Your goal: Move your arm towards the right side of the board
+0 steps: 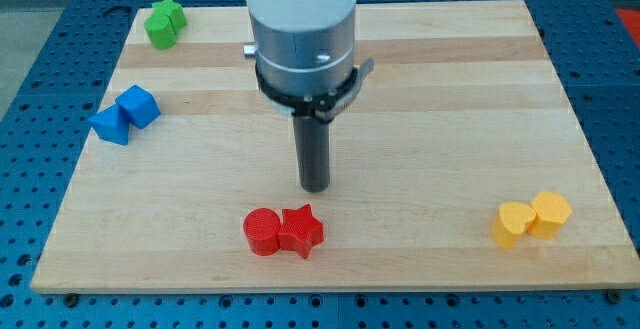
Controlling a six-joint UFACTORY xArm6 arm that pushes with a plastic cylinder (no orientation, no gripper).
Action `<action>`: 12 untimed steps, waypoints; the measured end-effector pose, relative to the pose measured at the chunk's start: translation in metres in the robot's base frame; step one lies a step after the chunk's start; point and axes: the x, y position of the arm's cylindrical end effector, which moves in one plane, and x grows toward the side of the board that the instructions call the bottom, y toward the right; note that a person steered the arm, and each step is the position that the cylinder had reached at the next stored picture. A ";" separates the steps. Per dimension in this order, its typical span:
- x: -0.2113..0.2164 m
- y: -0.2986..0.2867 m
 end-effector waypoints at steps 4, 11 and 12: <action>-0.021 -0.222; -0.055 0.165; -0.055 0.277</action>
